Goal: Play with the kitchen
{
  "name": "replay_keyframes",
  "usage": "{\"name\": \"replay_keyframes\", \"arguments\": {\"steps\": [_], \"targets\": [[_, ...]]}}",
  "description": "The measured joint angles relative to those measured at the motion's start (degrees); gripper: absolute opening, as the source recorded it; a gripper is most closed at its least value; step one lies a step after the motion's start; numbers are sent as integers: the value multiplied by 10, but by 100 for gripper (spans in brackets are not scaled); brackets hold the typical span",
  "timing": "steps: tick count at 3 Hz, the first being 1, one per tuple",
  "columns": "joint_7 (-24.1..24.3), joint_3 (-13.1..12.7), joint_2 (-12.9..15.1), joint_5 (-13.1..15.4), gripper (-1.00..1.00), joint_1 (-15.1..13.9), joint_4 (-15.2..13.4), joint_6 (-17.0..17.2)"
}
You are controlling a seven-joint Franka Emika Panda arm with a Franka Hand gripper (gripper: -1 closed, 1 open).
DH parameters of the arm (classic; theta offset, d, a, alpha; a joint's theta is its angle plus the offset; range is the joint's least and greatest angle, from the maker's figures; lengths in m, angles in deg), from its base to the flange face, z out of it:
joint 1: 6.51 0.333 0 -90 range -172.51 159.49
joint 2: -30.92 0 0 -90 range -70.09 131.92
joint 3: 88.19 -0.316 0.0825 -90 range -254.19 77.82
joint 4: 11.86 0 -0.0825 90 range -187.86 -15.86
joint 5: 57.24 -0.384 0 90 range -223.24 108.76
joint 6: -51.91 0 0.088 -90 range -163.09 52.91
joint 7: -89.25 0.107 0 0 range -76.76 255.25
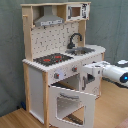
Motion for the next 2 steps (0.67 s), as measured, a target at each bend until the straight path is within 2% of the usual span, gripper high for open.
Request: {"name": "replay_keyframes", "arguments": {"steps": [2], "targets": [[0,-23,0,0,100,-103,45,-66]]}}
